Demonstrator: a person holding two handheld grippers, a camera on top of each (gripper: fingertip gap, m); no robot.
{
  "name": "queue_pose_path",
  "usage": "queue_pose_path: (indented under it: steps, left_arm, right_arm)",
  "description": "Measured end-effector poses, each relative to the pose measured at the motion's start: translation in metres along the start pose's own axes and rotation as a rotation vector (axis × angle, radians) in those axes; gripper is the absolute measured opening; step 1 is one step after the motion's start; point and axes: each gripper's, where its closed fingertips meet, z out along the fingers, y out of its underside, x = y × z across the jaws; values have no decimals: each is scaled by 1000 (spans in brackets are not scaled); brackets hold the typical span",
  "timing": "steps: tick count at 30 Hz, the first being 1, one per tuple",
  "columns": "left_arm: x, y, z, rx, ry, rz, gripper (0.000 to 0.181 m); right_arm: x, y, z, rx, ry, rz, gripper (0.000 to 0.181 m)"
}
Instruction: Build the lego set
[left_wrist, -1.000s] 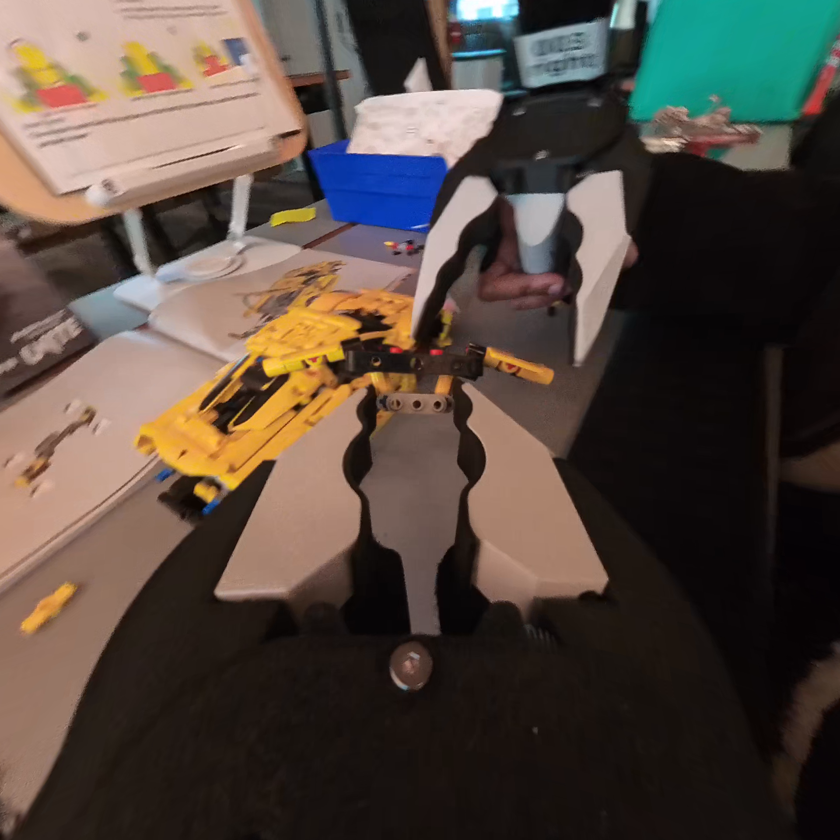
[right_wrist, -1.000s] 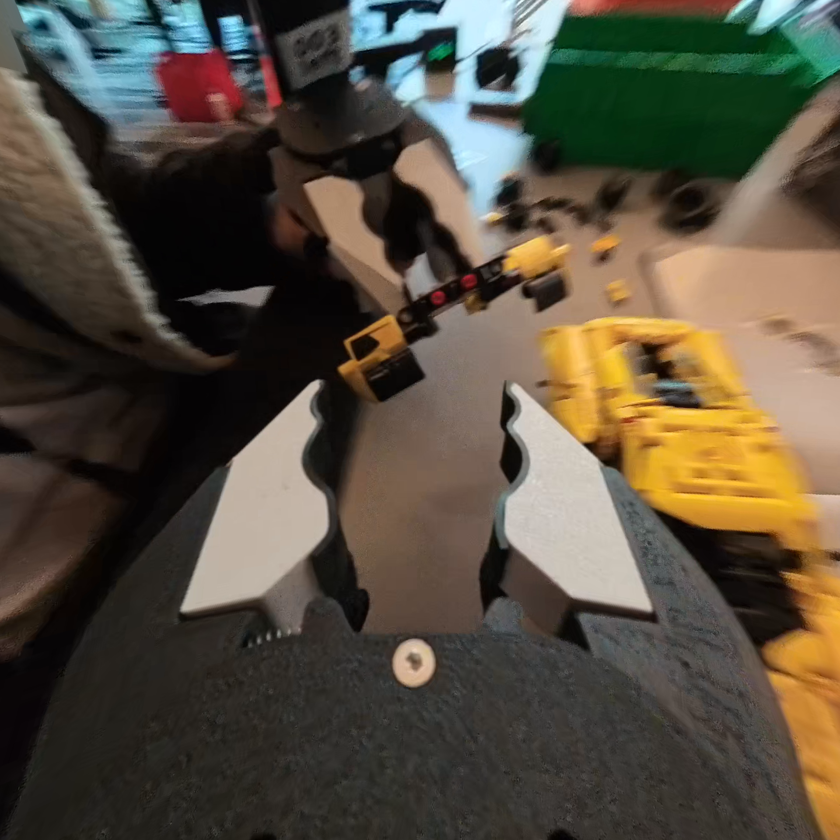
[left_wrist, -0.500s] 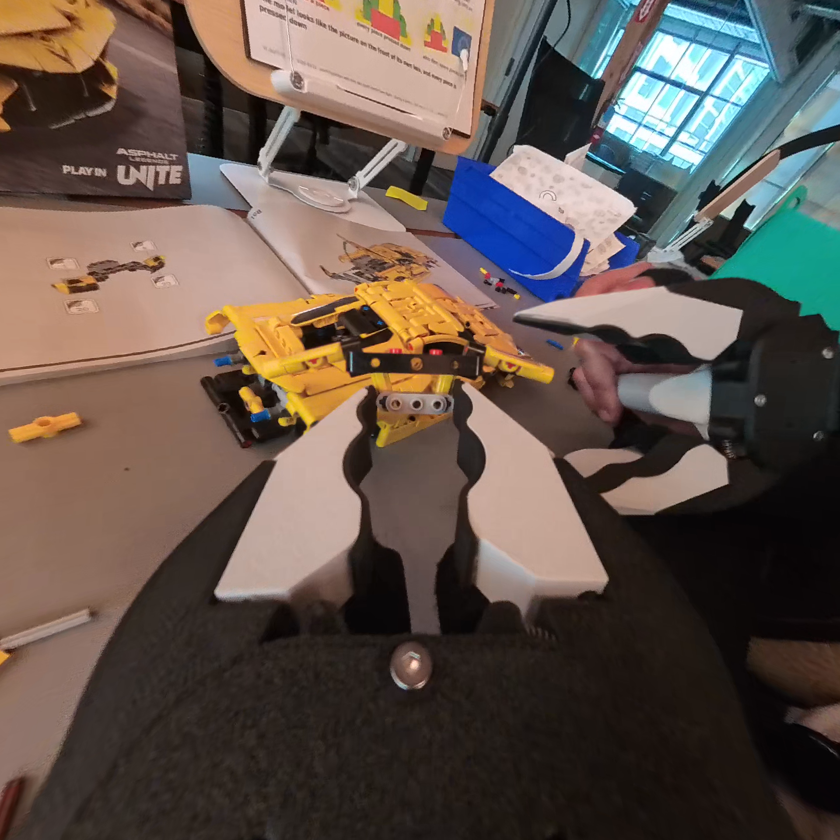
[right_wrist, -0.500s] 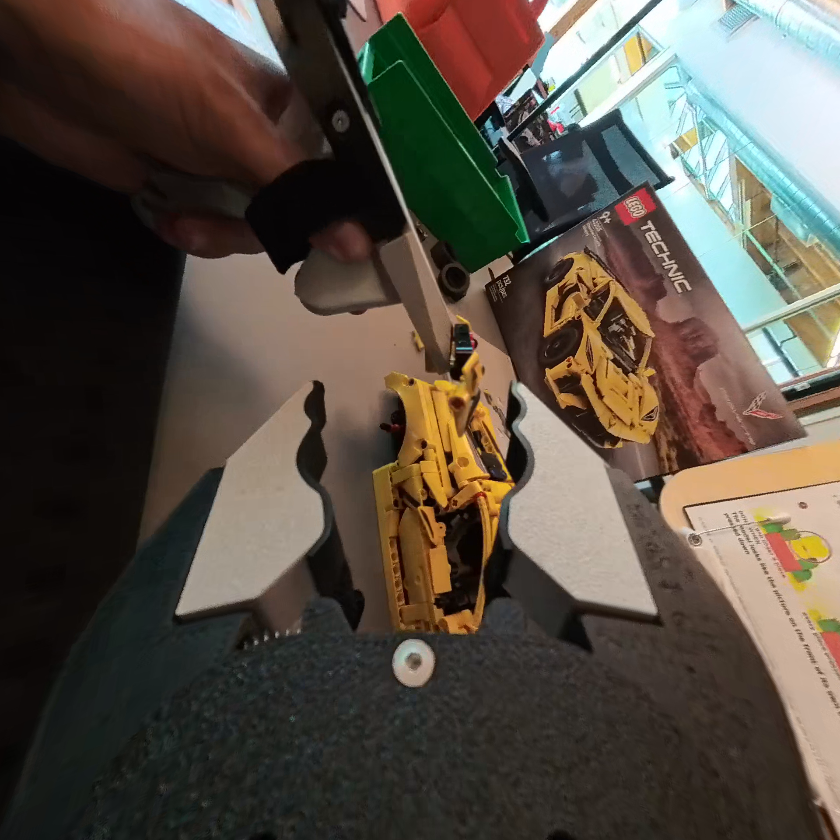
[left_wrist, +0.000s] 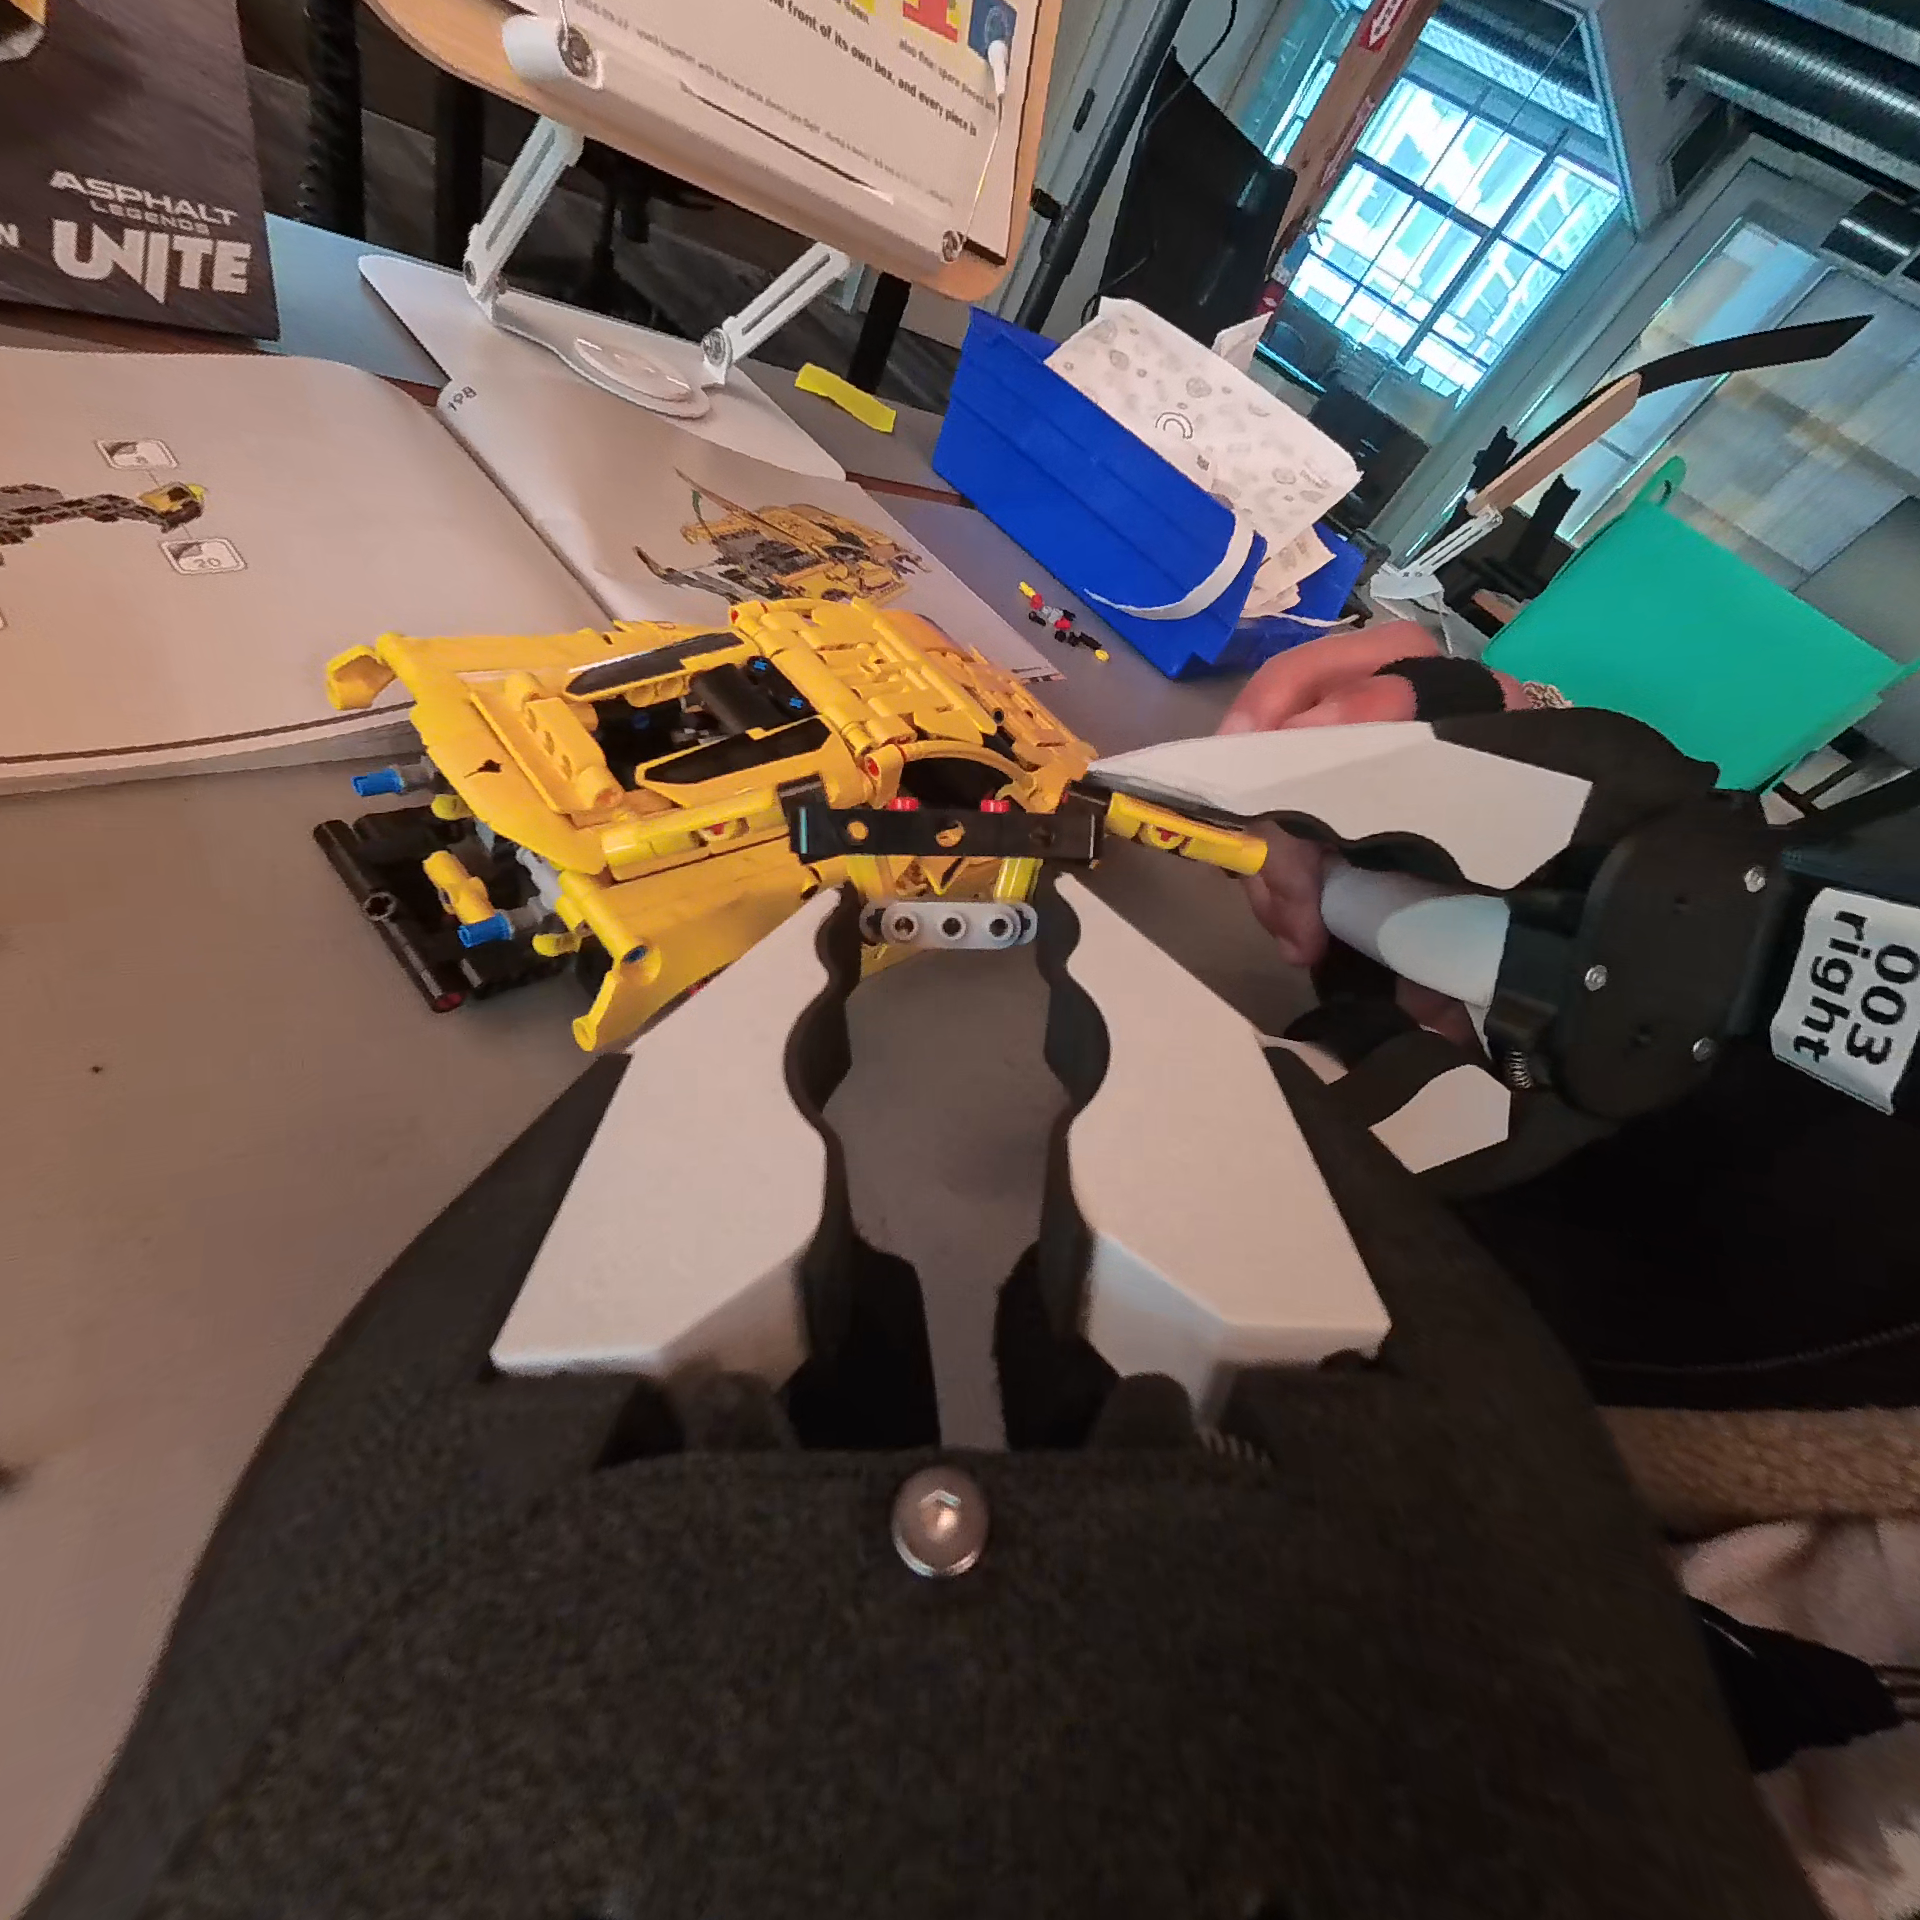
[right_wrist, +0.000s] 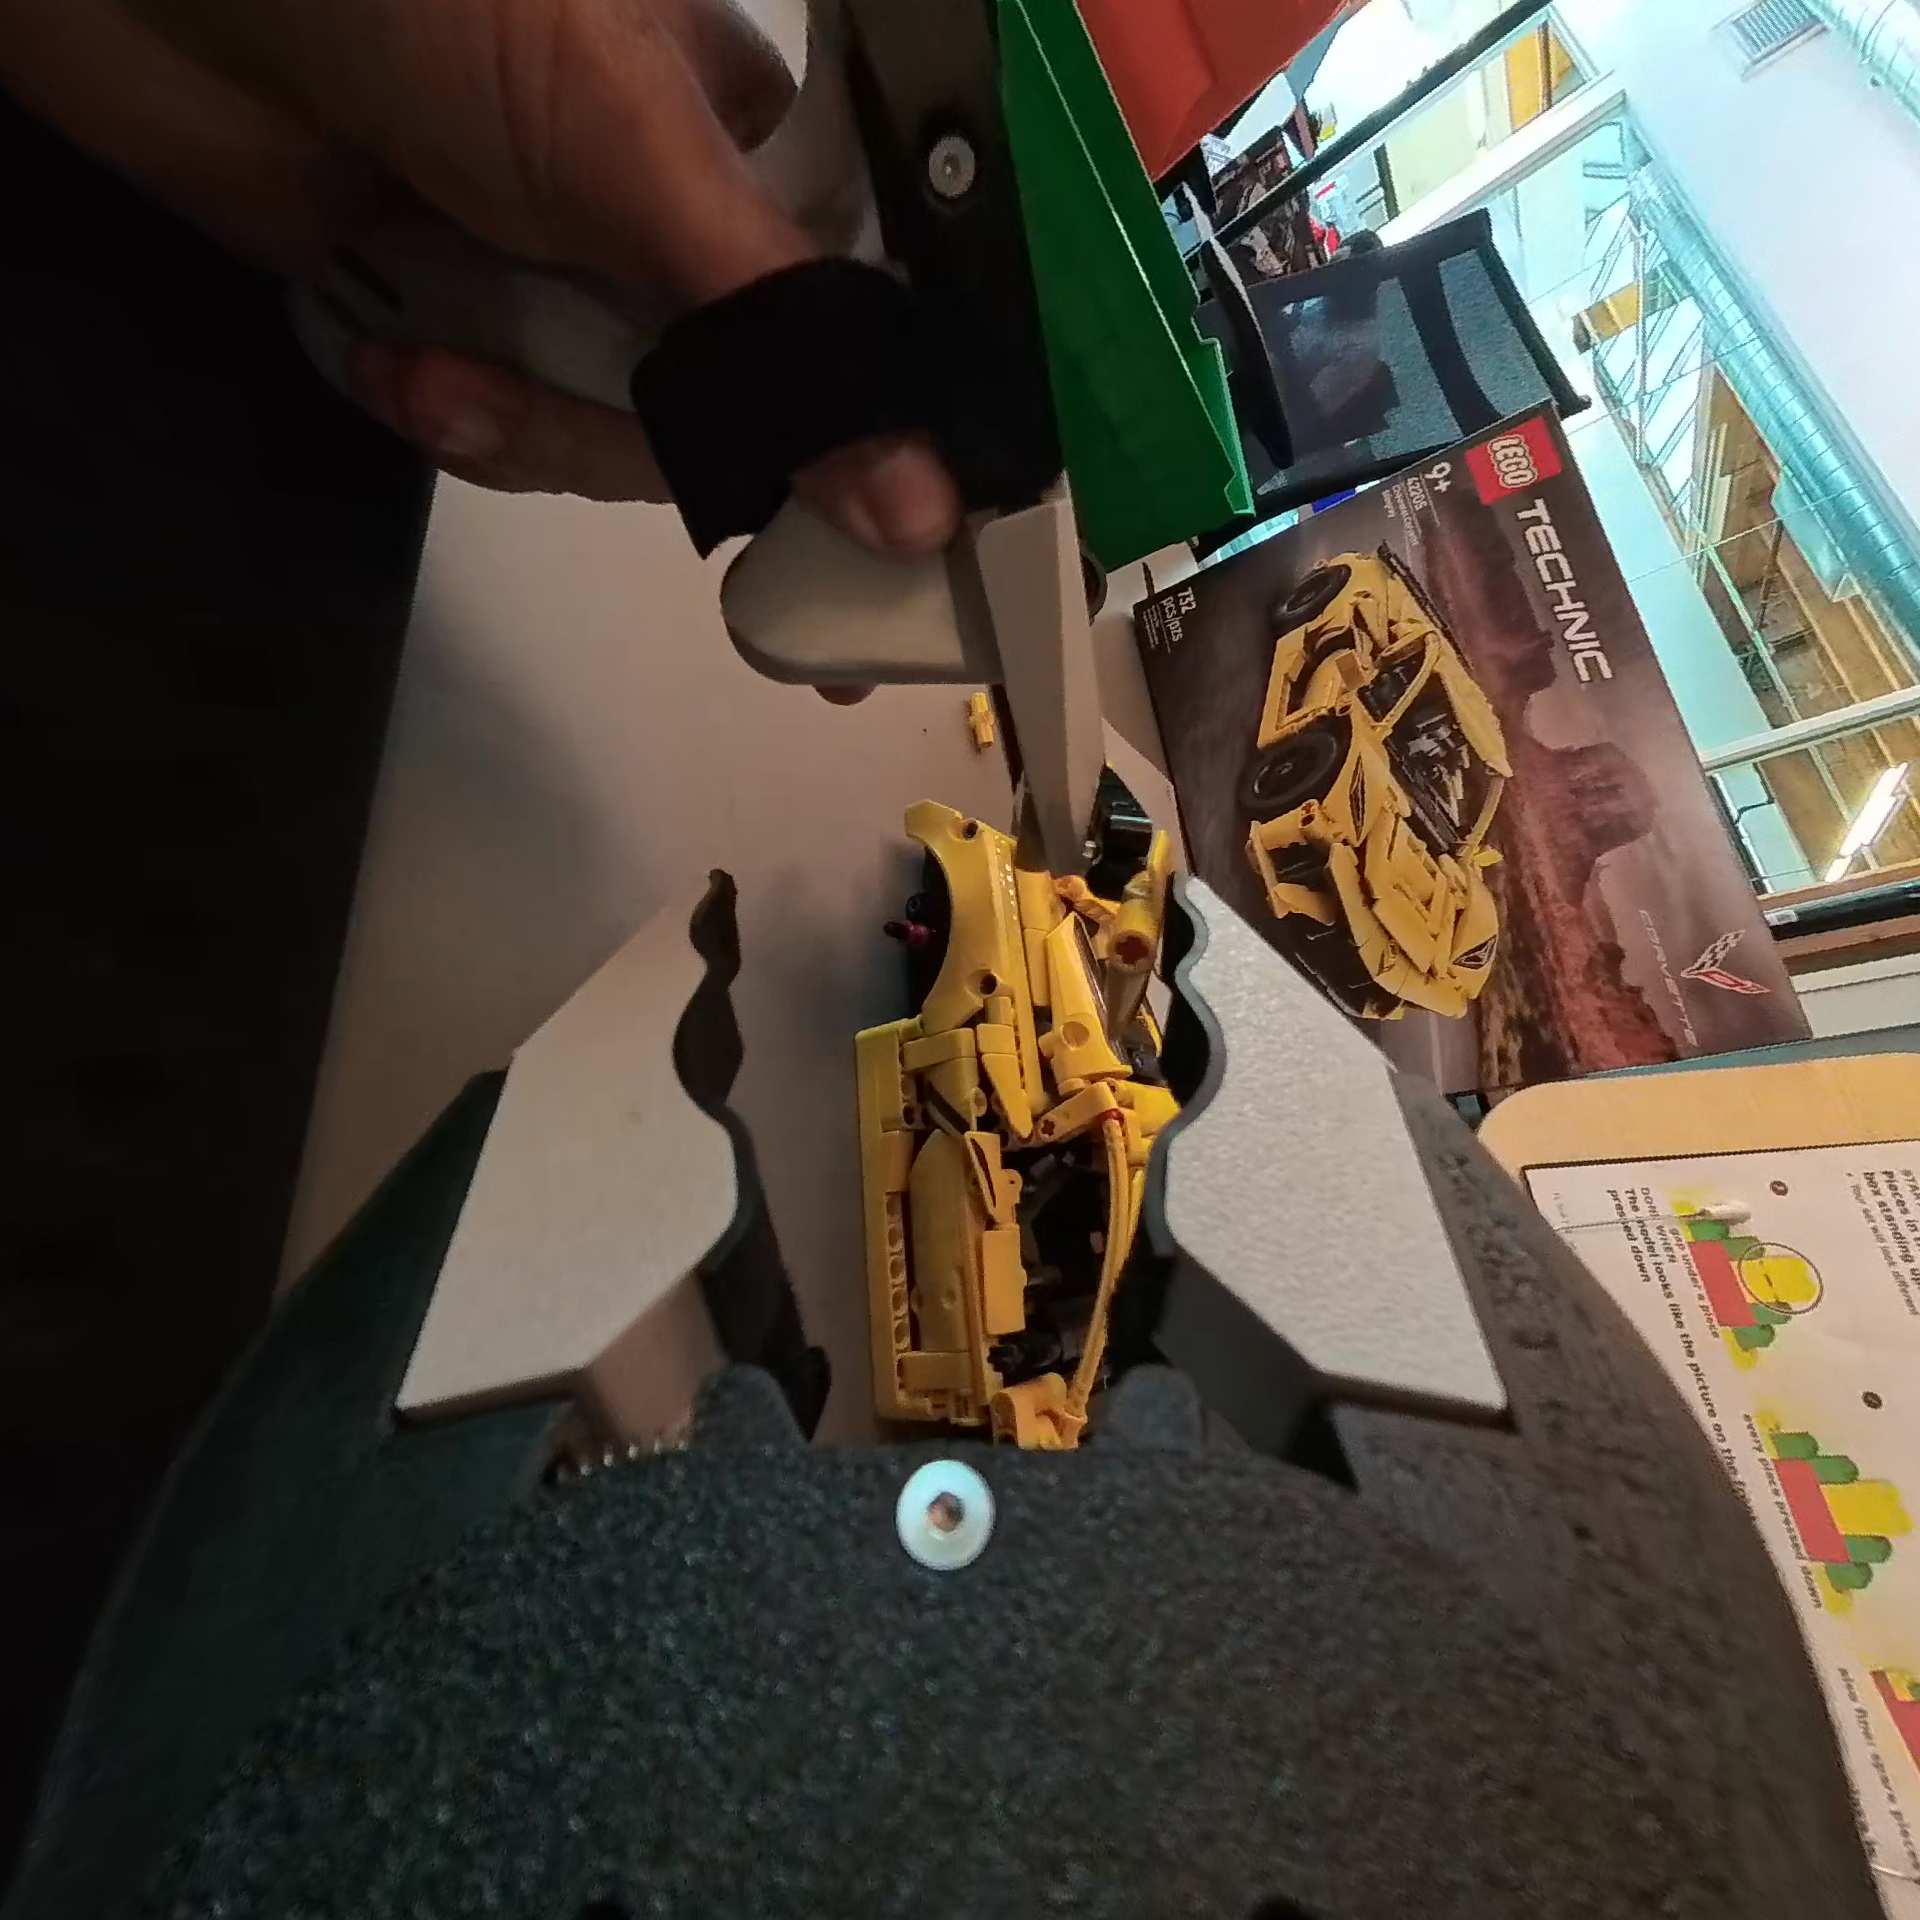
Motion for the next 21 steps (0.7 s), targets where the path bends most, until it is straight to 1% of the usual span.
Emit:
queue_pose_path:
  steps: [12,21]
  left_arm:
    - [-1,5,4,-35,6,-13,33]
    - [-8,4,1,-25,-15,-52,32]
  right_arm:
    - [-3,-3,-1,5,-6,-44,79]
    - [-6,-2,-3,-5,-24,-53,80]
